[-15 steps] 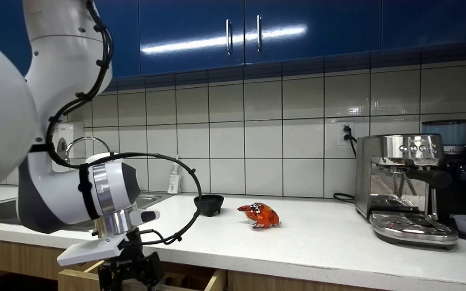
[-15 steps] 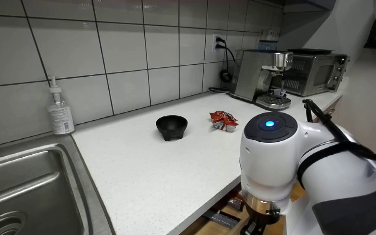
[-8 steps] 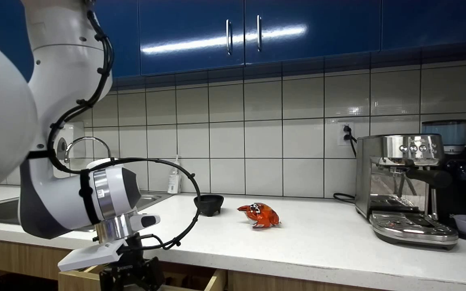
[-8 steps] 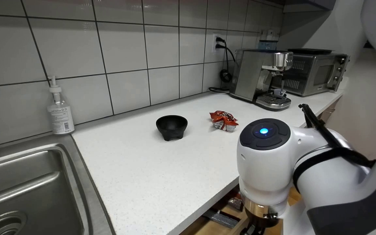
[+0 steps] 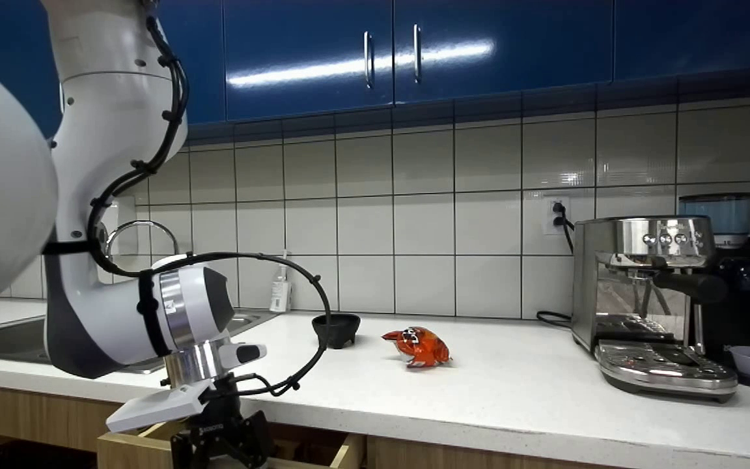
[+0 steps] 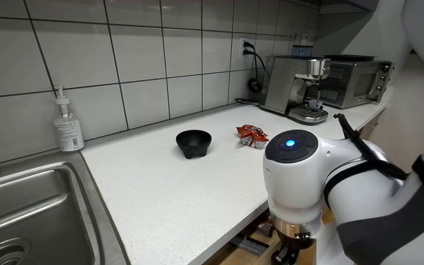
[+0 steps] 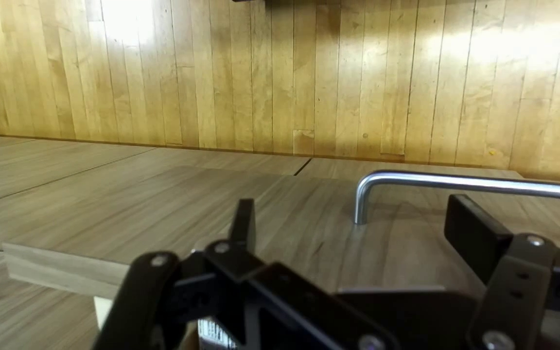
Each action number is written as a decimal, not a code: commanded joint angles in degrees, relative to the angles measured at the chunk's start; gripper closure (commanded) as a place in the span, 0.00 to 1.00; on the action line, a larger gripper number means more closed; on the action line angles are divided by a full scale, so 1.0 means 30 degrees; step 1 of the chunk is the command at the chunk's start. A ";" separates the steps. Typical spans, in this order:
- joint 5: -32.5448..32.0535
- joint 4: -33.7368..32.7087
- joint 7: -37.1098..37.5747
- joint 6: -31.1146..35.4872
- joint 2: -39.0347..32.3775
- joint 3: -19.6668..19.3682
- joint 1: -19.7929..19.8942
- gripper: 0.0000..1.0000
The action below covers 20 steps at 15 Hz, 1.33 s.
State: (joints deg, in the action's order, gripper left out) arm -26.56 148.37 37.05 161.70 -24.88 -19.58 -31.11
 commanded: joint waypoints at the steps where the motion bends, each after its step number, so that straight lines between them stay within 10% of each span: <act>1: 0.0539 -0.0984 -0.0824 -0.0339 0.0192 0.0570 0.1395 0.00; 20: 0.1325 -0.4039 -0.0690 0.0107 -0.1189 0.0650 0.2252 0.00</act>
State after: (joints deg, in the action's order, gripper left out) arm -23.58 139.71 35.00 161.66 -26.70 -17.90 -25.26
